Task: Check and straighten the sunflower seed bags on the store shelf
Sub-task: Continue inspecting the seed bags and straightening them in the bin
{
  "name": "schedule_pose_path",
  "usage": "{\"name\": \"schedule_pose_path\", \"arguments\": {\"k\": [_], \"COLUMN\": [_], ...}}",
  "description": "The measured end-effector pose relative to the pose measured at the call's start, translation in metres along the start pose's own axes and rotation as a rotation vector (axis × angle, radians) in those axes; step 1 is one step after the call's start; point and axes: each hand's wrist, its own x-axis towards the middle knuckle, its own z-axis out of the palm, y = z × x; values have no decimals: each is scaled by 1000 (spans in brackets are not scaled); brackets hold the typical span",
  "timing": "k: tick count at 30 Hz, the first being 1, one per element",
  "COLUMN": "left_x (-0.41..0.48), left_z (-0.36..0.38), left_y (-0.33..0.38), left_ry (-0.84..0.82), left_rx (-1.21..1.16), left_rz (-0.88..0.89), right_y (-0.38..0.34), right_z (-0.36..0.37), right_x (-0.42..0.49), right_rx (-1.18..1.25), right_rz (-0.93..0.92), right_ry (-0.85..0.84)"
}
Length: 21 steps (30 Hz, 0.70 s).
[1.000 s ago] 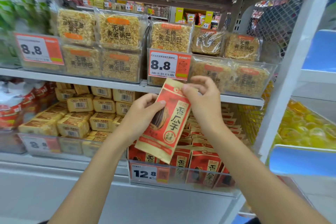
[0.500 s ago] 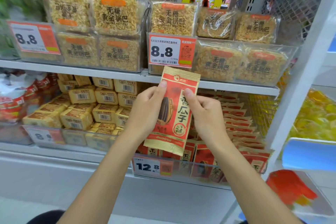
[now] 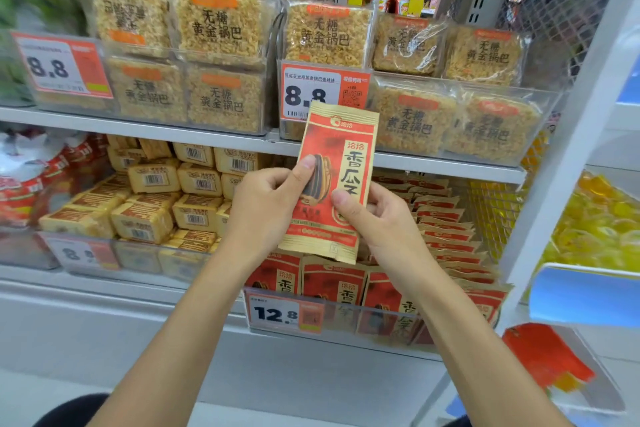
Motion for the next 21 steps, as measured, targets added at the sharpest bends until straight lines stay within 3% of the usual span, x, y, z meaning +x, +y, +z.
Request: {"name": "schedule_pose_path", "arguments": {"k": [3, 13, 16, 18, 21], "left_x": [-2, -5, -6, -4, -8], "left_z": [1, 7, 6, 4, 4], "left_y": [1, -5, -2, 3, 15], "left_ry": [132, 248, 283, 170, -44], "left_rx": [4, -3, 83, 50, -260], "left_rz": [70, 77, 126, 176, 60], "right_y": [-1, 2, -1, 2, 11], "right_z": [0, 1, 5, 7, 5], "right_x": [-3, -6, -9, -8, -6], "right_rx": [-59, -63, -125, -296, -883], "right_rz": [23, 5, -97, -257, -547], "right_ry": [-100, -173, -73, 55, 196]}}
